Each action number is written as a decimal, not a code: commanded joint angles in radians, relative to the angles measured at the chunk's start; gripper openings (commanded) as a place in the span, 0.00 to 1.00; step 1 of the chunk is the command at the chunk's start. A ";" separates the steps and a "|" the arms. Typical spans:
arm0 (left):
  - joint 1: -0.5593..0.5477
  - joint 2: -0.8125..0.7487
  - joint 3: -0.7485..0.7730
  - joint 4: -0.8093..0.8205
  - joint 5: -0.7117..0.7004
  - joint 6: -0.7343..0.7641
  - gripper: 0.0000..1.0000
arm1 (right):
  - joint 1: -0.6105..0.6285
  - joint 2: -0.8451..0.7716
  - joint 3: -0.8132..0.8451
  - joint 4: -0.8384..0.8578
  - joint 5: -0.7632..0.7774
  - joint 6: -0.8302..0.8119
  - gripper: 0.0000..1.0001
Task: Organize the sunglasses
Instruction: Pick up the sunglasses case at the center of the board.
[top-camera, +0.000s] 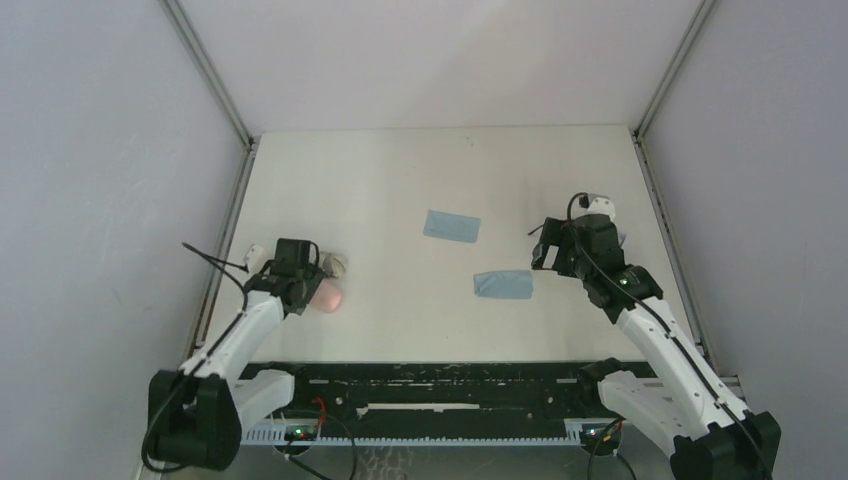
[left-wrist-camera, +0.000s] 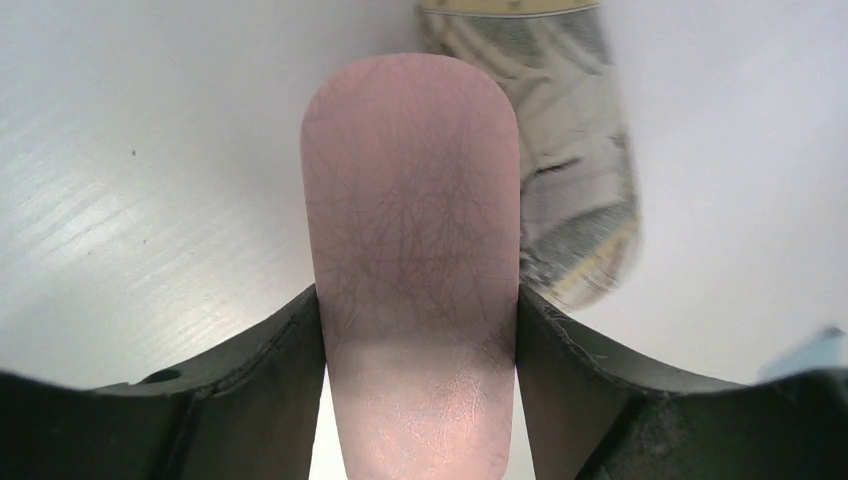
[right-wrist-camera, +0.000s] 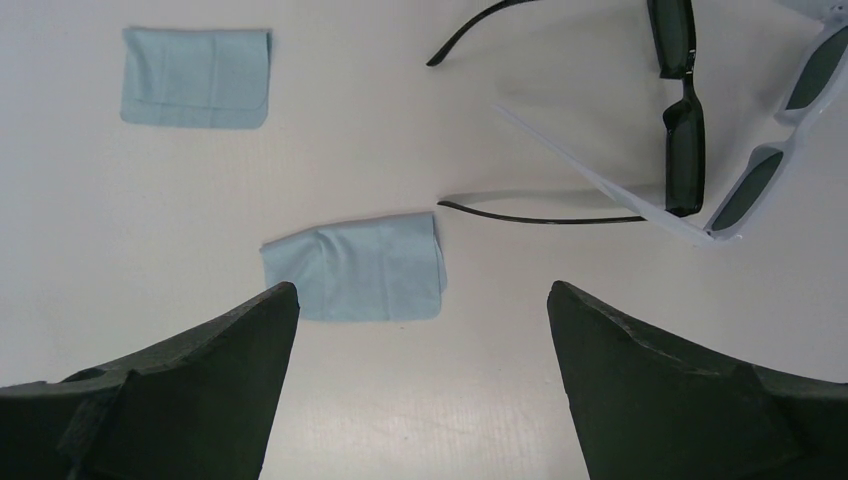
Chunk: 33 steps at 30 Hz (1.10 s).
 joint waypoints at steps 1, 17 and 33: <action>0.001 -0.196 -0.010 0.018 0.058 0.147 0.15 | 0.003 -0.069 0.003 0.038 0.017 0.015 0.94; -0.383 -0.146 0.129 0.455 0.517 0.594 0.00 | 0.006 -0.310 -0.071 0.109 -0.168 -0.086 0.93; -0.650 0.139 0.178 0.759 0.772 0.741 0.00 | 0.007 -0.368 -0.117 0.134 -0.269 -0.036 0.92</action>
